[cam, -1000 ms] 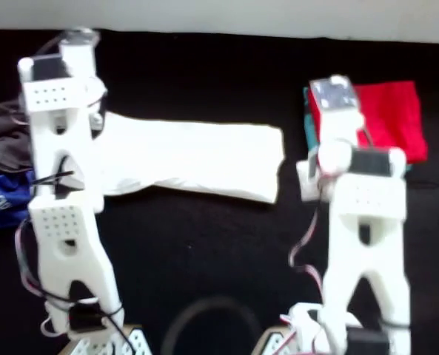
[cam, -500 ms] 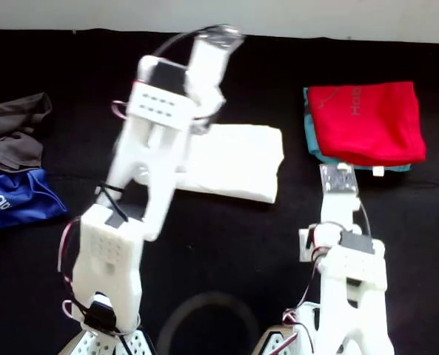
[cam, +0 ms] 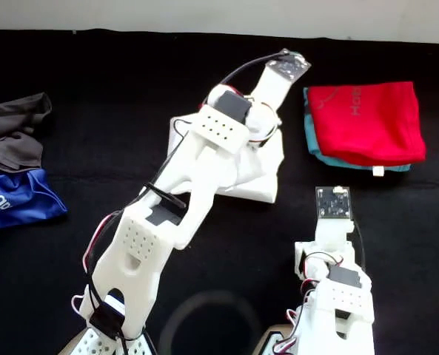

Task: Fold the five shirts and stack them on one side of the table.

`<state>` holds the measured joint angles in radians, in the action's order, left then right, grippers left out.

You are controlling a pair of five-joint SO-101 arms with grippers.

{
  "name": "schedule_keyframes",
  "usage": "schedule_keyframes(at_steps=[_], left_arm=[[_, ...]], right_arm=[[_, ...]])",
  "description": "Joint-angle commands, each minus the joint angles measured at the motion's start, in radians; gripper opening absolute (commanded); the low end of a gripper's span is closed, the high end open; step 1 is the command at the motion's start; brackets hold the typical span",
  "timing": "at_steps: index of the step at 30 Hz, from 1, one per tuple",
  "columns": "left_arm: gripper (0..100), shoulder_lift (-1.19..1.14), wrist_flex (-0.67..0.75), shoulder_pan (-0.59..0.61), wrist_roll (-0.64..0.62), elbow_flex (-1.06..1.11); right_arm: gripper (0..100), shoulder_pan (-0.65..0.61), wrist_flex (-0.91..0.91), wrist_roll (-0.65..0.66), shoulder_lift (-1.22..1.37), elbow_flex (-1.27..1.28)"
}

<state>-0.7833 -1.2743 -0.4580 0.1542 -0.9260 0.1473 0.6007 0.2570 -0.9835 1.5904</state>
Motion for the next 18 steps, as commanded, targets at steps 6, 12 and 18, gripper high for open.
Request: schedule_keyframes(at_steps=[6, 12, 18], left_arm=[[11, 0.002, 0.084, -0.062, -0.005, -0.048], [12, -0.012, 0.051, -0.054, -0.006, -0.131], [11, -0.022, -0.203, -0.008, -0.005, -0.294]], right_arm=[[0.6, 0.001, -0.024, 0.005, -0.007, 0.005], [0.6, 0.001, -0.024, 0.005, -0.007, 0.005], [0.6, 0.001, -0.024, 0.005, -0.007, 0.005]])
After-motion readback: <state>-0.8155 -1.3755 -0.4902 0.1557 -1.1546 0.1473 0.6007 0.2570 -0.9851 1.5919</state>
